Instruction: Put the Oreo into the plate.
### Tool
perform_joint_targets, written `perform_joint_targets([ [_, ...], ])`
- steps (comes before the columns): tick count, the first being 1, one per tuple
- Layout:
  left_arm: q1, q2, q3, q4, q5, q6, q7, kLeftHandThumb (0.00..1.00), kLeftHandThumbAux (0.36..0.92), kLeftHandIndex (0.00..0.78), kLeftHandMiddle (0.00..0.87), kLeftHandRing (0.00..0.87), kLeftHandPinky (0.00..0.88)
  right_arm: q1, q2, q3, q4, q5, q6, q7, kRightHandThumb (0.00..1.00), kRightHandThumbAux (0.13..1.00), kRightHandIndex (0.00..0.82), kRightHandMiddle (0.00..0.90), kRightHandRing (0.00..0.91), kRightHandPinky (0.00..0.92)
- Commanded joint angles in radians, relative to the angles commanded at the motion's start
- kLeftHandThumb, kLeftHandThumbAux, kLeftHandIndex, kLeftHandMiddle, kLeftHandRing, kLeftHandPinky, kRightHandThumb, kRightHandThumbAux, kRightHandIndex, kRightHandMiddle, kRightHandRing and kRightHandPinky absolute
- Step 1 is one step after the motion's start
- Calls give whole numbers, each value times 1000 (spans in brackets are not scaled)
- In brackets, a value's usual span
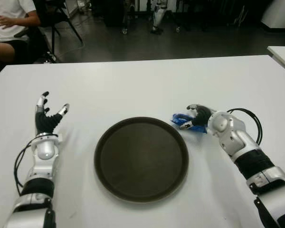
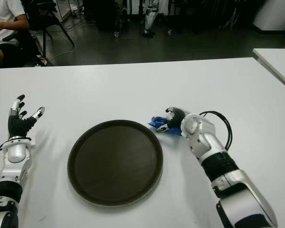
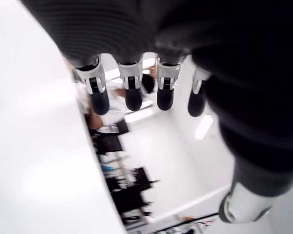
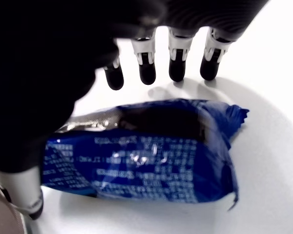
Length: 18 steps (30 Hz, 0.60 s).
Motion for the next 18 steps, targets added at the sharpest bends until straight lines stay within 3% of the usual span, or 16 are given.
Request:
perform_joint_targets([
  [10,9,0,-8,-14,14,-14,3,0,722,0,12,26,19,-6,-2,32,37,-40,-36,-35,0,676,0,0,0,0],
  [18,13,-4,-5,-39,7,20,-2,0,727,0,9,34,23,-11,0,40,56,-54,-53,-43,0,680,0,0,0,0],
])
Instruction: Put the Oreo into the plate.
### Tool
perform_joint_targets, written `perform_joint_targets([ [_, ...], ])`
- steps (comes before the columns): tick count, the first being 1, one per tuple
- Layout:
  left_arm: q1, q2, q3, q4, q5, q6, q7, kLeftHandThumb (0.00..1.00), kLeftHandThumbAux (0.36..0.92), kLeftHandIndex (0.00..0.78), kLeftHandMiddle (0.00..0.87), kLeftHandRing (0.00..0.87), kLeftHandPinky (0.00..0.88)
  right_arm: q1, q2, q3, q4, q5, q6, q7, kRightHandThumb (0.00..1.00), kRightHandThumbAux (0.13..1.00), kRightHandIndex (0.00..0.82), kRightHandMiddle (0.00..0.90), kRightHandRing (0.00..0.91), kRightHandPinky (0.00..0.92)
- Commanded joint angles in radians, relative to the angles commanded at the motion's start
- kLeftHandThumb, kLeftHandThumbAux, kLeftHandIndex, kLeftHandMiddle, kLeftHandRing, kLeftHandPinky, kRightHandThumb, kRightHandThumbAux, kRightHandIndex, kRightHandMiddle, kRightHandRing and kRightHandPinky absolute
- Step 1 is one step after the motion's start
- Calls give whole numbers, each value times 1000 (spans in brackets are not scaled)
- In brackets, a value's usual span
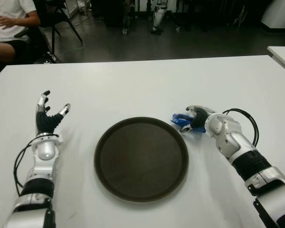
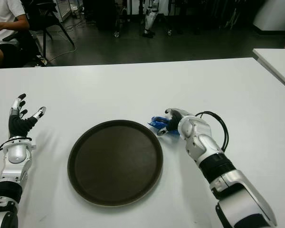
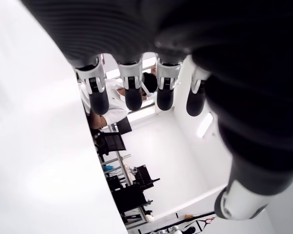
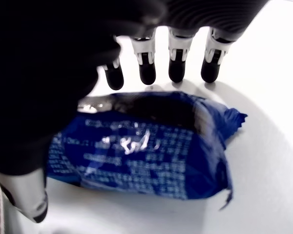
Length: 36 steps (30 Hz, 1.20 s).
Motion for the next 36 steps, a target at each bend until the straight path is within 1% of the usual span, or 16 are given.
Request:
perform_joint_targets([
  [6,7,-3,0,-27,-2,20,-3,0,747,0,8,32,18,-1,1,0,9,-1,-3,-1,0,689,0,0,0,0],
  [11,20,-13,5,-62,-16,31,-8,0,755,0,15,38,19,-3,0,5,3,-8,13,10,0,691,0,0,0,0],
  [19,29,-16,7,-88,-28,46,-23,0,750,0,8,34,20,-1,2,1,1,-10,20,11,0,703,0,0,0,0],
  [24,39,-14,-1,-110,-19,61,-25,0,729,0,1,28,25,-2,7,-8,14,-3,11,3,0,706,0,0,0,0],
  [30,28,-8,4,-85,-22,61,-26,0,724,0,4,32,28,-5,7,-5,23,-10,1,-8,0,710,0,0,0,0],
  [36,28,-7,3,-81,-19,63,-26,0,740,0,6,35,15,-3,7,-11,27,-5,-13,-20,0,711,0,0,0,0],
])
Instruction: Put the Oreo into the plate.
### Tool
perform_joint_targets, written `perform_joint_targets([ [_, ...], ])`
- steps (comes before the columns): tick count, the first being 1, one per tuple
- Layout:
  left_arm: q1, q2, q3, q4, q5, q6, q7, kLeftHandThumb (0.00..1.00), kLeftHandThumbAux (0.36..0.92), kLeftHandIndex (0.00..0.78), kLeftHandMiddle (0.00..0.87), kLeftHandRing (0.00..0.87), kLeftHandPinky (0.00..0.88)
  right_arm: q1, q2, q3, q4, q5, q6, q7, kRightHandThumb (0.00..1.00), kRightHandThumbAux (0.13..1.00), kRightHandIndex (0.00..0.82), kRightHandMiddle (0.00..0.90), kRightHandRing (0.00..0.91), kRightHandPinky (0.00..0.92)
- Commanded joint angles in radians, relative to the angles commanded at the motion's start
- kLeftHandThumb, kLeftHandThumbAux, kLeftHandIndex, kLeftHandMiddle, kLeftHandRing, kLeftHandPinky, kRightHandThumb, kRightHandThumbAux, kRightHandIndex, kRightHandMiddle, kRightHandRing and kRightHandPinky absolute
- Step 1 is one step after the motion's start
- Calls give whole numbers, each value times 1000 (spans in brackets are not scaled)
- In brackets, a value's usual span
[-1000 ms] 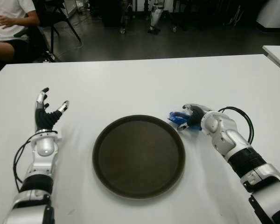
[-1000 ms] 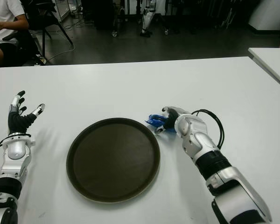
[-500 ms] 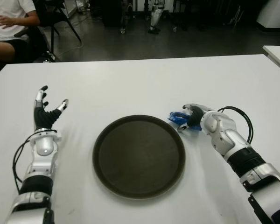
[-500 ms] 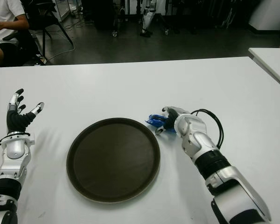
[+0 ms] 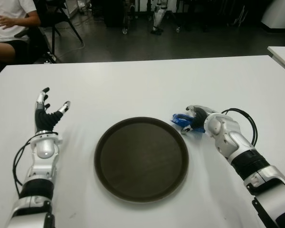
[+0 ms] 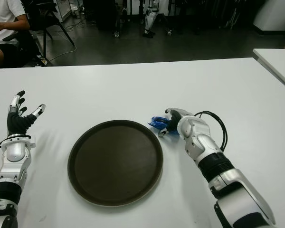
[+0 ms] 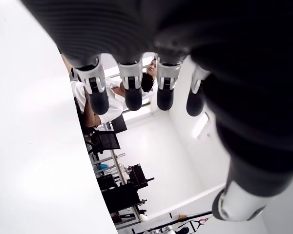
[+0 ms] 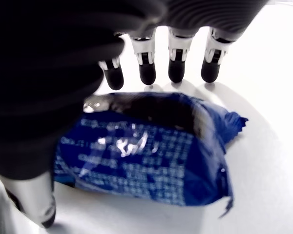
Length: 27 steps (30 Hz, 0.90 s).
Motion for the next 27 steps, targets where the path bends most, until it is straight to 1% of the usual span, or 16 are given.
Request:
perform_joint_targets([
  [6,-3,2,0,7,0,-3,-1,0,742,0,8,37,10,-2,0,1,5,-2,0,2,0,707,0,0,0,0],
  [14,-8,2,1,21,-5,-19,-8,0,729,0,1,27,17,0,0,4,-2,-8,7,4,0,696,0,0,0,0],
  [18,6,-9,6,-5,-18,-25,-16,0,729,0,3,28,22,-1,0,7,0,-13,7,5,0,702,0,0,0,0],
  [27,-1,-12,12,9,-32,-26,-14,0,747,0,4,32,21,3,0,0,-2,-10,1,-7,0,699,0,2,0,0],
])
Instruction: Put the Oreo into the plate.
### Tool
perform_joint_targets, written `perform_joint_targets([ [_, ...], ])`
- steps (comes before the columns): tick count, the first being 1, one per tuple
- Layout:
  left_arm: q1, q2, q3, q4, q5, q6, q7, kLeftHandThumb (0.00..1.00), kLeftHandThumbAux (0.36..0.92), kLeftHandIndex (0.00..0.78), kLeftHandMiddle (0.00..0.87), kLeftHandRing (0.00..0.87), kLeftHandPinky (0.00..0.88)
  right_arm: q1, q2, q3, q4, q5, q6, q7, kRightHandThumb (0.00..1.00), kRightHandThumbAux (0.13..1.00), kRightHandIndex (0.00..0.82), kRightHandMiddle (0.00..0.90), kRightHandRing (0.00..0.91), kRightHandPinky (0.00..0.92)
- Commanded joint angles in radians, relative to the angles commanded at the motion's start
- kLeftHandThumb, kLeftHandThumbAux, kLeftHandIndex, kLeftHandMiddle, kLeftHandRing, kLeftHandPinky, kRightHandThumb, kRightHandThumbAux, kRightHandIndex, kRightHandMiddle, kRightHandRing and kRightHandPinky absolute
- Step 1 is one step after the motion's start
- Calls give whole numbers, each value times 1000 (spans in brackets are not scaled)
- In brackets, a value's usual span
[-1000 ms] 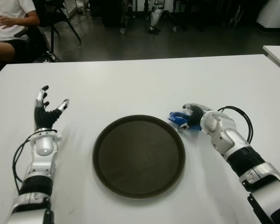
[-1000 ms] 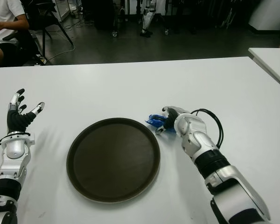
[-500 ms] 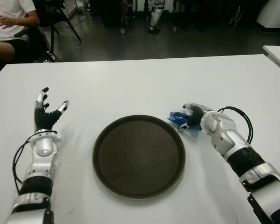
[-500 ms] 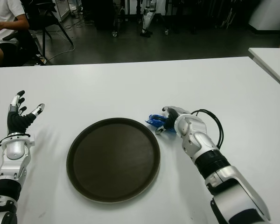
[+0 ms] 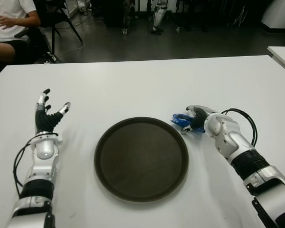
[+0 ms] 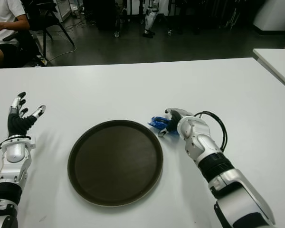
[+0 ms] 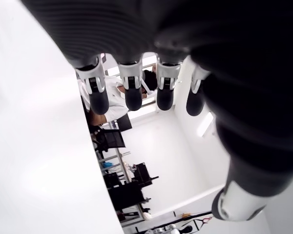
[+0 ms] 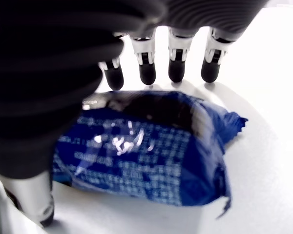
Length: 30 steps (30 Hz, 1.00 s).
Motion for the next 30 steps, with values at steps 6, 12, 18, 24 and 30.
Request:
perform_joint_targets([
  [6,-3,7,-8,7,19,8,20,0,743,0,6,42,19,-3,-3,10,11,-8,-18,-4,0,701,5,46,17,7],
  [12,2,11,-19,-8,41,18,31,0,745,0,6,38,15,1,-11,16,15,-19,-57,-28,0,711,39,85,58,39],
  [18,8,3,-14,-32,32,28,24,0,748,0,7,32,13,5,-9,2,29,-10,-83,-69,0,732,125,169,170,138],
  [24,22,-11,-14,-78,26,51,22,0,752,0,4,28,15,11,0,-18,49,-2,-108,-132,79,774,233,237,252,264],
  [30,29,-16,-11,-107,16,69,13,0,757,0,8,32,26,12,3,-25,74,-4,-140,-183,592,740,392,263,276,318],
])
